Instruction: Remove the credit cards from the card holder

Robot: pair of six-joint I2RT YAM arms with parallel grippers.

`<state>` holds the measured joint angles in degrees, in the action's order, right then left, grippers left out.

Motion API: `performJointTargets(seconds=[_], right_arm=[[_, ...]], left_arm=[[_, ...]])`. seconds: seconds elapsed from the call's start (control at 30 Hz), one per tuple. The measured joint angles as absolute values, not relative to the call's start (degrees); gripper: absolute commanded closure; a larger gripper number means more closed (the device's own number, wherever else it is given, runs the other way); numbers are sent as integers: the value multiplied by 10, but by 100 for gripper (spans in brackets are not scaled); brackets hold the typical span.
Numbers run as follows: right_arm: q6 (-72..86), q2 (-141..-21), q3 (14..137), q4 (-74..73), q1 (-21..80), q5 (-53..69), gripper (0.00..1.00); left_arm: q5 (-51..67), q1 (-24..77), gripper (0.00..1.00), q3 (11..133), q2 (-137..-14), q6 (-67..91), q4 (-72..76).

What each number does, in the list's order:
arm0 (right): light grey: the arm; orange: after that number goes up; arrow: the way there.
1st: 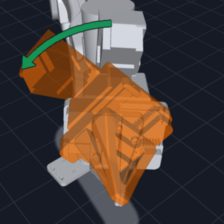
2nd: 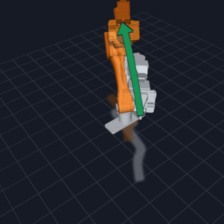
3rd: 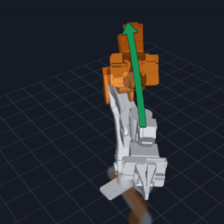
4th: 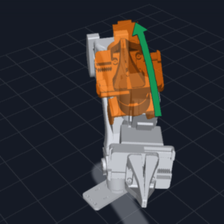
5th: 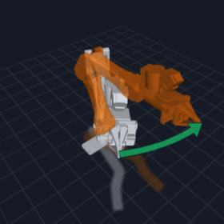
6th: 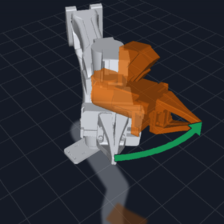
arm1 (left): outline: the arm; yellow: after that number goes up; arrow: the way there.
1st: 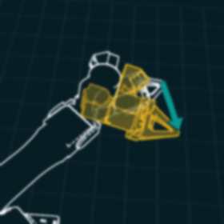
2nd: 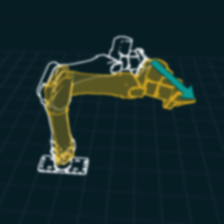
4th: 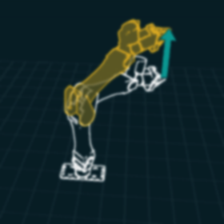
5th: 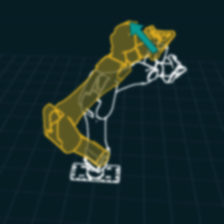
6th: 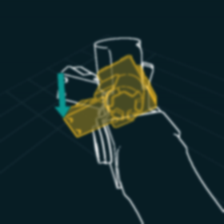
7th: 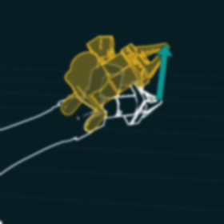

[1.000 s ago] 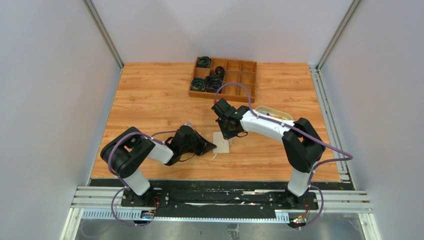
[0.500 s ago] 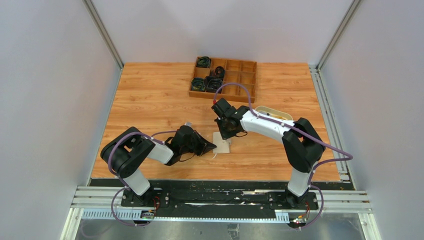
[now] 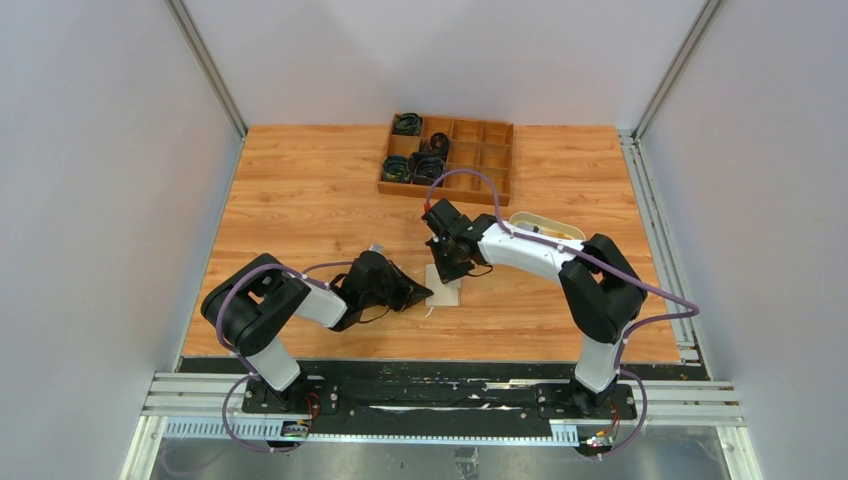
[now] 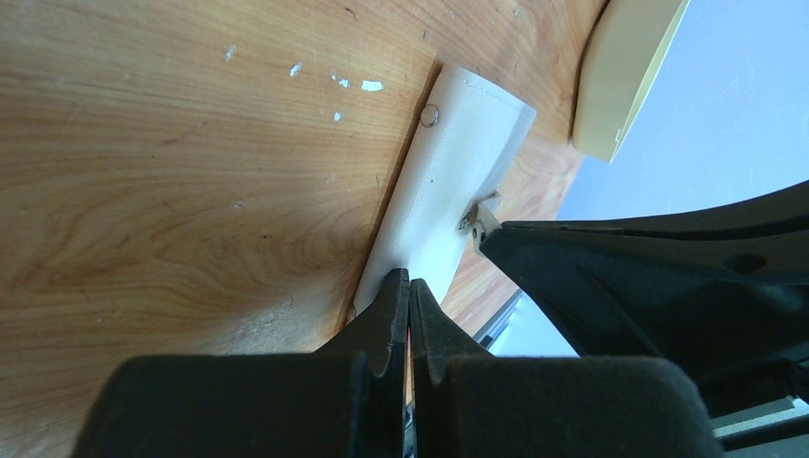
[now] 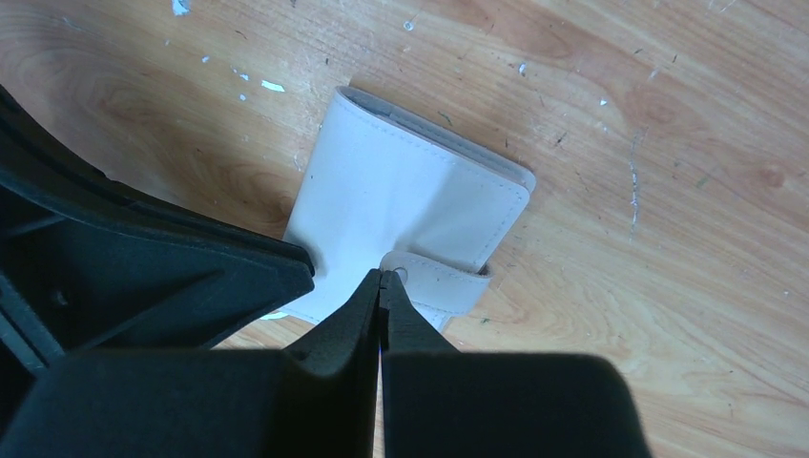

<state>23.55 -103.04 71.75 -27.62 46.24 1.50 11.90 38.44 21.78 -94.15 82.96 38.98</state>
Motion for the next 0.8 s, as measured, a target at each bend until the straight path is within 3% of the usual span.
performJointTargets(seconds=[0.8], right_arm=[[240,-1039,717,-279,464,-28,100]], left_arm=[[120,384,100,218,-943,830,392]])
